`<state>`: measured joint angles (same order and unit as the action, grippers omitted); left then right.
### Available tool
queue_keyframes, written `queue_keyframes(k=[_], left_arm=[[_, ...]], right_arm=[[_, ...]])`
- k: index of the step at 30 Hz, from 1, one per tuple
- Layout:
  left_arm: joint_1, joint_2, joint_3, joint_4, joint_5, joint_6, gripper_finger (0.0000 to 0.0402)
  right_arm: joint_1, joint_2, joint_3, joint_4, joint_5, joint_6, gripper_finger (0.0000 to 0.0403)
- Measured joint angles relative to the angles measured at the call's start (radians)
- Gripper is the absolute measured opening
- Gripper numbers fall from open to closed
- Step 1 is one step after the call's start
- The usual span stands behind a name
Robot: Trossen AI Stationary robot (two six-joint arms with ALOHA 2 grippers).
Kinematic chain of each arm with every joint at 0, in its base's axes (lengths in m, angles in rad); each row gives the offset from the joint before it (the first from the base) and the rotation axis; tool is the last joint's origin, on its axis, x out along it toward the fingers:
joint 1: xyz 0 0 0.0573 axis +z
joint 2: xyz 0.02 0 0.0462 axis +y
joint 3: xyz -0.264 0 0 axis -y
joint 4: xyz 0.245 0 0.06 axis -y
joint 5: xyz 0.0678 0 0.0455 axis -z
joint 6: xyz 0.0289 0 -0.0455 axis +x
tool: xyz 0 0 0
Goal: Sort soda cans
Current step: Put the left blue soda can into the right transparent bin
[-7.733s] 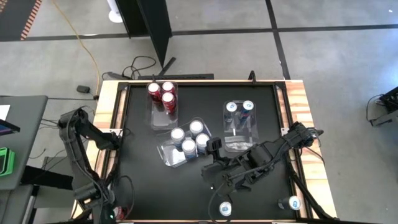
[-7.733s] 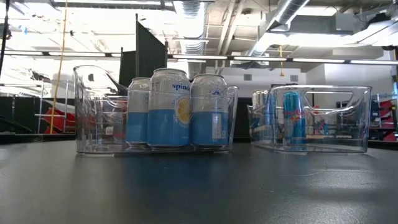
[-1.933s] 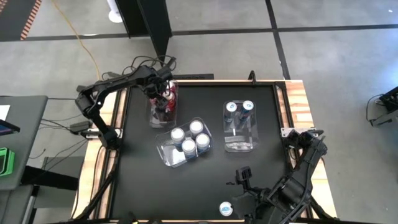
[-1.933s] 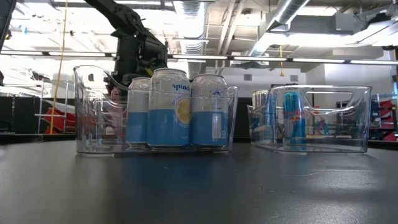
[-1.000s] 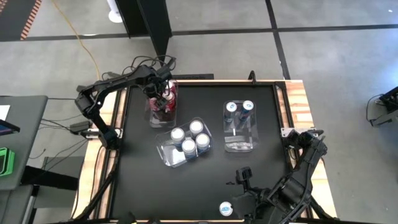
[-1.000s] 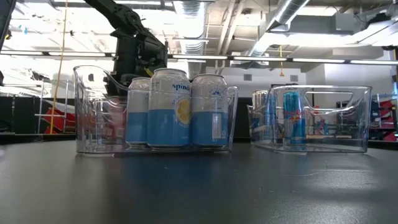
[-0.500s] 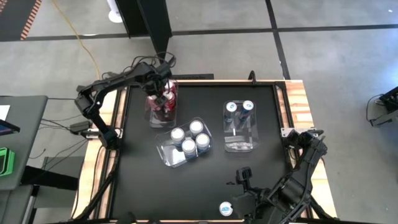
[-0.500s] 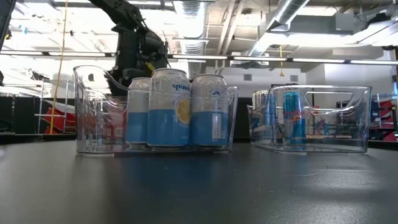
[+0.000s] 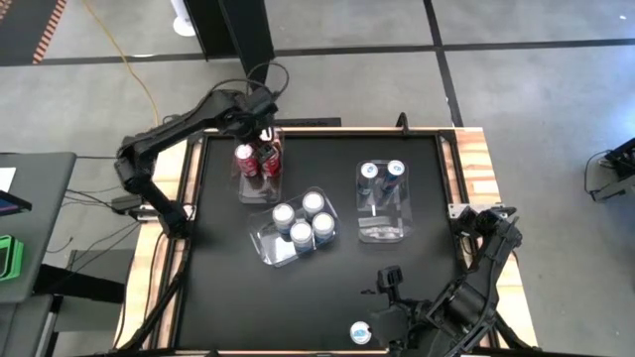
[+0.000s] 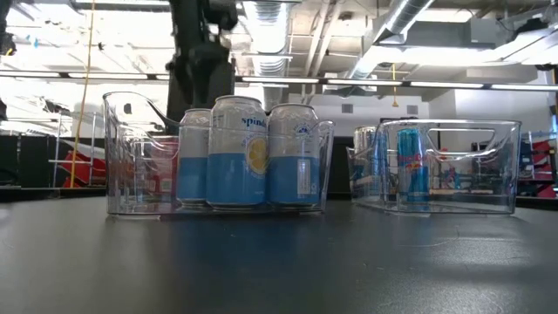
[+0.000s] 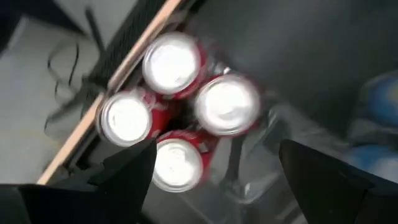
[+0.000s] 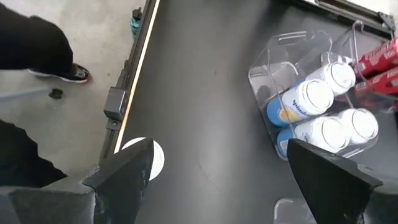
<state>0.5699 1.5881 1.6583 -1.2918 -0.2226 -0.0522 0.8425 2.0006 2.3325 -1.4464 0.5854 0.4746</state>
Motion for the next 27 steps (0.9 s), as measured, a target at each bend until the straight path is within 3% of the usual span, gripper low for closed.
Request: queue_keyframes(k=[7, 13, 19, 27], left_arm=[[-0.221, -0.224, -0.023, 0.088, -0.024, -0.094, 0.0336], [-0.510, -0.345, -0.026, 0.133, -0.199, -0.249, 0.0336], [-0.787, -0.343, -0.027, 0.138, -0.391, -0.368, 0.0336], [-1.022, -0.268, -0.028, 0.138, -0.579, -0.472, 0.0336]], right_arm=[[0.002, 0.000, 0.000, -0.026, -0.028, 0.101, 0.0388], [-0.004, 0.029, 0.001, 0.013, -0.112, 0.117, 0.0388], [-0.038, 0.137, 0.000, 0.014, -0.316, 0.155, 0.0388], [-0.066, 0.231, 0.000, 0.026, -0.440, 0.157, 0.0388]])
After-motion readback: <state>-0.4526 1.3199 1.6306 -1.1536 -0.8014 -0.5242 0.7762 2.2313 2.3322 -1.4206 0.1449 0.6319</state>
